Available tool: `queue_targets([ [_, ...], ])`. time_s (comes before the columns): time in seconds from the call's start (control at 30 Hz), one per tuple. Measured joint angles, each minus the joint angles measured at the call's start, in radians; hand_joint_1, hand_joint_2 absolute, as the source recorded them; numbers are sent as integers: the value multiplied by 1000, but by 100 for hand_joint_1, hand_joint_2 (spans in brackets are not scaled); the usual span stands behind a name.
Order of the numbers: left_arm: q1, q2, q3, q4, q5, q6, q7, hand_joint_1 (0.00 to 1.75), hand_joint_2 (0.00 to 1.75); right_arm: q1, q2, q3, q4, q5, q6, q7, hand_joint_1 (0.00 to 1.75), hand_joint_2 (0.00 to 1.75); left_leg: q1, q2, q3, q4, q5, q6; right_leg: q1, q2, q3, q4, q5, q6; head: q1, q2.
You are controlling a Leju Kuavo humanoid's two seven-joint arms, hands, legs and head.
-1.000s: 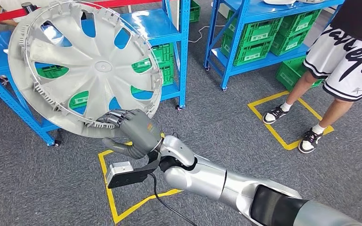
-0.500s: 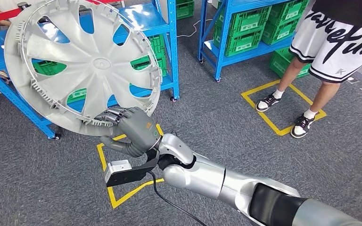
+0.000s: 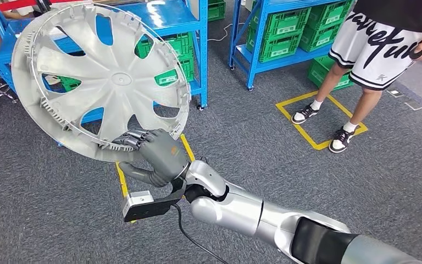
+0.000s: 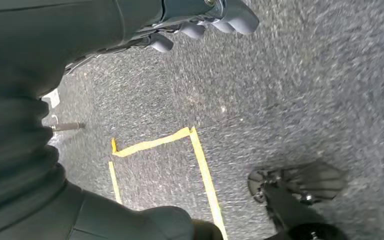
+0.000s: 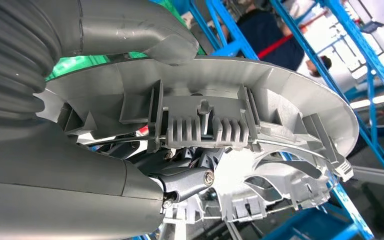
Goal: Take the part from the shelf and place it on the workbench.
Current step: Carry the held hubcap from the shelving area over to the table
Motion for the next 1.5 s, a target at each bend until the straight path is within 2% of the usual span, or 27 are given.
queue_targets([
  [0.07,0,0,0,0,-5,0,-6,0,175,9,-1,0,0,11,0,0,175,175,-3,1,-35,3,25,-1,3,1,30,28,51,-7,0,0],
  [0.1,0,0,0,0,-7,0,-8,0,175,12,-2,0,0,18,0,0,175,175,-5,2,-50,5,36,-3,5,1,73,-10,77,-14,1,0],
  [0.13,0,-1,0,0,-9,0,-8,0,175,14,-3,-1,-1,25,0,0,175,175,-6,1,-61,8,45,-6,10,1,134,-79,80,-22,1,0],
  [0.2,-1,-3,0,0,-12,0,-9,0,175,17,-4,-3,-4,35,0,-2,175,175,-10,-2,-75,13,59,-14,17,3,246,-232,37,-38,0,0],
  [0.27,-3,-3,0,-1,-15,0,-9,0,175,21,-6,-6,-6,44,-2,-6,175,175,-11,-5,-80,14,75,-26,21,2,284,-300,9,-48,1,0],
  [0.33,-2,-2,0,-1,-19,0,-9,0,175,26,-9,-9,-8,53,-5,-9,175,175,-9,-8,-88,20,74,-38,17,-7,277,-304,22,-60,1,0],
  [0.37,-1,-1,0,0,-21,0,-8,0,175,28,-10,-11,-9,56,-6,-10,175,175,-8,-9,-99,43,53,-45,14,-12,273,-307,31,-67,-2,0],
  [0.47,-1,-1,-1,0,-32,0,-6,0,175,41,-16,-19,-15,59,-10,-11,175,175,-1,-8,-160,215,-59,-65,11,-28,253,-307,48,-76,-9,0],
  [0.53,0,-2,-2,0,-38,0,-3,0,175,56,-24,-25,-20,60,-12,-12,175,175,3,-6,-172,290,-80,-73,11,-43,241,-304,54,-75,-9,0],
  [0.57,0,-3,-2,0,-40,0,-2,0,175,63,-29,-28,-23,60,-12,-12,175,175,5,-3,-150,271,-65,-74,10,-51,236,-301,56,-74,-9,0],
  [0.63,-2,-3,-3,-1,-45,0,0,0,175,77,-37,-36,-34,65,-13,-8,175,175,5,27,-61,142,-25,-73,10,-68,231,-294,55,-70,-9,0],
  [0.7,-6,-4,-4,-1,-50,-2,0,0,175,93,-43,-46,-51,78,-13,-1,175,175,-3,63,5,38,-9,-59,15,-86,230,-288,53,-61,-8,0],
  [0.73,-7,-4,-4,-1,-53,-4,0,0,175,101,-45,-51,-61,85,-14,1,175,175,-6,70,13,20,-13,-50,18,-95,231,-287,52,-56,-6,0],
  [0.8,-8,-4,-5,-2,-57,-8,1,0,175,114,-49,-57,-78,97,-14,1,175,175,-7,51,10,15,-11,-34,20,-112,233,-286,49,-45,-3,0],
  [0.83,-7,-5,-5,-2,-59,-10,2,0,175,121,-53,-60,-87,100,-14,0,175,175,-5,39,8,11,-9,-27,18,-104,232,-280,43,-37,-3,0],
  [0.9,-7,-7,-6,-2,-61,-12,3,0,175,132,-60,-68,-102,103,-14,0,175,175,0,17,5,6,-2,-14,14,-56,207,-222,3,-25,-1,0],
  [0.97,-10,-9,-9,-1,-65,-14,5,0,175,142,-71,-73,-109,107,-13,0,175,175,0,-7,-3,7,3,-7,10,-9,145,-91,-62,-18,1,0],
  [1.03,-10,-11,-12,-1,-67,-17,7,0,175,147,-79,-74,-111,111,-8,2,175,175,0,-35,-8,11,5,-7,9,1,96,2,-86,-18,2,0],
  [1.07,-10,-11,-14,-1,-68,-17,9,0,175,148,-80,-74,-112,111,-4,3,175,175,1,-49,-10,13,6,-8,8,3,96,-5,-68,-19,2,0],
  [1.1,-10,-11,-14,-1,-68,-17,10,0,175,148,-81,-75,-114,111,0,5,175,175,1,-62,-11,16,7,-9,7,7,116,-51,-34,-21,2,0],
  [1.13,-10,-11,-14,-1,-68,-18,12,0,175,146,-82,-76,-115,111,3,6,175,175,1,-75,-13,20,7,-12,4,22,147,-120,5,-22,2,0],
  [1.2,-13,-12,-14,-1,-68,-18,12,0,175,142,-82,-77,-119,111,8,6,175,175,0,-100,-21,27,8,-23,0,58,195,-232,48,-25,2,0],
  [1.27,-12,-11,-15,-1,-68,-18,10,0,175,137,-82,-78,-120,110,11,4,175,175,1,-122,-30,26,15,-39,2,68,204,-259,52,-30,1,0],
  [1.33,-7,-10,-15,0,-68,-18,7,0,175,132,-82,-78,-120,106,15,3,175,175,4,-133,-37,22,20,-52,2,46,203,-264,59,-44,0,0],
  [1.4,-5,-9,-15,0,-68,-18,5,0,175,126,-81,-79,-120,99,16,0,175,175,4,-91,-63,67,-9,-60,-2,22,203,-273,67,-58,-5,0],
  [1.47,-8,-8,-16,0,-68,-18,3,0,175,122,-81,-79,-119,94,17,-6,175,175,4,-31,-120,188,-70,-68,-1,-3,202,-276,69,-65,-9,0],
  [1.5,-10,-8,-17,0,-68,-18,3,0,175,121,-81,-79,-119,92,17,-8,175,175,5,-16,-148,251,-94,-72,1,-17,201,-275,69,-66,-9,0],
])
